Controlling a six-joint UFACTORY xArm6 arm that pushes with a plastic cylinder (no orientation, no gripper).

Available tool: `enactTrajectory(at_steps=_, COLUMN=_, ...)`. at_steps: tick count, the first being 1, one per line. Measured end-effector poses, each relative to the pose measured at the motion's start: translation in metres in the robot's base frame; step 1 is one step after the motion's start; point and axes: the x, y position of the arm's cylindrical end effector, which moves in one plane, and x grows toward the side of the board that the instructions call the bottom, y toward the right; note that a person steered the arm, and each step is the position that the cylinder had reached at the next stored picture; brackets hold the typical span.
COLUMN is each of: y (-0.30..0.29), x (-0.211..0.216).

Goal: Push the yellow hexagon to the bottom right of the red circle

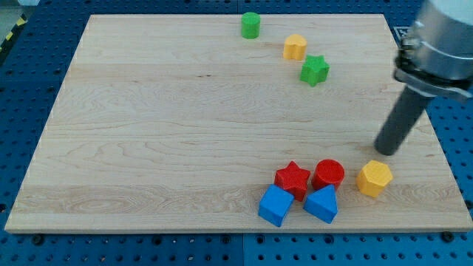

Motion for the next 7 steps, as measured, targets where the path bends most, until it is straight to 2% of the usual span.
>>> enactTrajectory(at_steps=1, y=0.011, x=0.024)
enactTrajectory(at_steps=3, y=-0.029, x=0.052)
enactTrajectory(at_steps=5, y=-0.037, x=0.034)
enactTrajectory(at_steps=7, y=-0.046, x=0.041)
